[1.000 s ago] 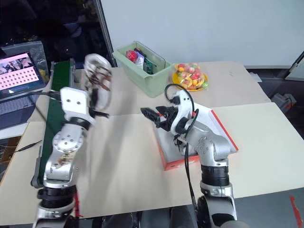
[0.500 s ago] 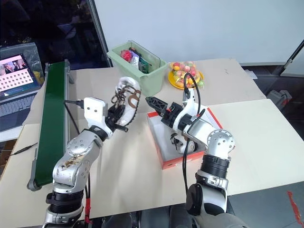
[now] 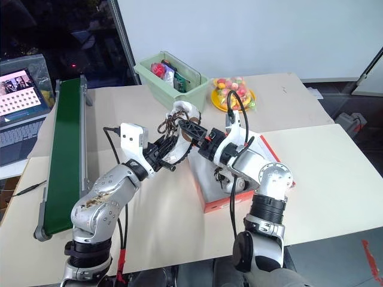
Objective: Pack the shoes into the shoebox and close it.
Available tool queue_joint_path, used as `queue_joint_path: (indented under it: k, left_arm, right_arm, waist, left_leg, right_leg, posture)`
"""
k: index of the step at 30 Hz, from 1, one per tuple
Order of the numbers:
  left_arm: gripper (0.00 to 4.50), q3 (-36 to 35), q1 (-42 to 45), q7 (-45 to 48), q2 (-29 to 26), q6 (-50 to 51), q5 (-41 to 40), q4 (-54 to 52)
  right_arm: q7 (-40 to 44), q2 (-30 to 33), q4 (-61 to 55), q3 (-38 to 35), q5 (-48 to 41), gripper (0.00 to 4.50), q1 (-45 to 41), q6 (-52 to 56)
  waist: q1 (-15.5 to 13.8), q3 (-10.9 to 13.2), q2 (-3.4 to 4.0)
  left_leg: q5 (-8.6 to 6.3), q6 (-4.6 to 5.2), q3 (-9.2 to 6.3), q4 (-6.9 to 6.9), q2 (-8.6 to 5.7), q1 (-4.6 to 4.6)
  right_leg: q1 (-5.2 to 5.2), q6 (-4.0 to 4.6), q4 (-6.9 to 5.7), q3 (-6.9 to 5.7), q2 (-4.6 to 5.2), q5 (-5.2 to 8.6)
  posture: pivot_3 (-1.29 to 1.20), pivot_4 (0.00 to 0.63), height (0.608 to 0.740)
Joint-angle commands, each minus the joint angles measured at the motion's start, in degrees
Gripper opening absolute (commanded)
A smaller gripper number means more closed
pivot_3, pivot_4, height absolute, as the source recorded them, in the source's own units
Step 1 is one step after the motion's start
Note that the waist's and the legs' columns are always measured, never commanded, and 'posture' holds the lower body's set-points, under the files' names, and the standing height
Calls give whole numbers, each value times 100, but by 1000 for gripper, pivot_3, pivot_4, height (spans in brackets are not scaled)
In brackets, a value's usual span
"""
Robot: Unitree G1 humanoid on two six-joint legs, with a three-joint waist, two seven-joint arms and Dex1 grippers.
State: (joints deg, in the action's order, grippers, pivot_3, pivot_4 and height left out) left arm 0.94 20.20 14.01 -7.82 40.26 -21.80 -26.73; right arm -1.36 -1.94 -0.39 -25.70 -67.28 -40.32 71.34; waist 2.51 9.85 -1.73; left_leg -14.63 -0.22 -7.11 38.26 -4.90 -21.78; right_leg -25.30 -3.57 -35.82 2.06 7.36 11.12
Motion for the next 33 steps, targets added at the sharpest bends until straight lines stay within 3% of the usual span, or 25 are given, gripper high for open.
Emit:
queue_joint_path:
  k: [1,5,8,10,14,21,27,33]
  left_arm:
    - [340,-39,173,-8,27,-32,-123,-159]
    - [284,7,158,35,-13,-127,-89,-83]
    - [284,26,138,35,-21,-149,-77,-92]
    - [284,22,120,28,-28,-158,-83,-114]
    - [284,19,59,17,-51,-177,-95,-177]
    - [284,231,-21,99,-214,-201,44,-282]
    - [2300,433,23,233,-379,-588,260,-302]
    - [2300,26,-27,207,-495,-656,139,-391]
  right_arm:
    - [-171,-85,-297,82,-475,4500,-58,-74]
    - [-304,-104,-266,112,-620,3494,-29,-203]
    - [-332,-93,-260,144,-697,2553,-32,-277]
    - [-355,-88,-249,160,-744,1672,-34,-313]
    - [-372,-69,-307,210,-821,537,13,-351]
    - [-480,-77,-409,275,-1060,537,105,-460]
    - [-663,-159,-474,276,-1144,505,71,-897]
    - [-892,-34,-259,108,-738,505,-131,-1709]
  waist:
    - [-4,0,0]
    - [-4,0,0]
    - [-3,0,0]
    - [3,0,0]
    - [1,0,0]
    - [1,0,0]
    - [0,-1,1]
    - [7,-1,1]
  left_leg:
    - [0,0,-1,0,0,0]
    - [0,0,-3,1,0,1]
    - [0,0,0,1,0,1]
    - [0,0,2,1,0,1]
    - [0,0,3,1,0,2]
    - [-1,1,5,1,0,2]
    - [0,1,6,1,0,6]
    - [-1,2,6,1,0,7]
  right_leg:
    - [0,0,0,0,0,0]
    - [0,0,2,2,0,0]
    - [0,0,1,2,0,0]
    - [0,0,1,3,0,0]
    - [0,0,1,4,0,0]
    - [0,0,0,4,0,0]
    - [0,0,0,9,-2,0]
    - [1,0,2,11,-2,0]
  posture:
    - [0,150,740]
    - [0,150,740]
    - [0,150,740]
    - [0,150,740]
    - [0,150,740]
    - [0,150,740]
    - [0,150,740]
    - [0,150,740]
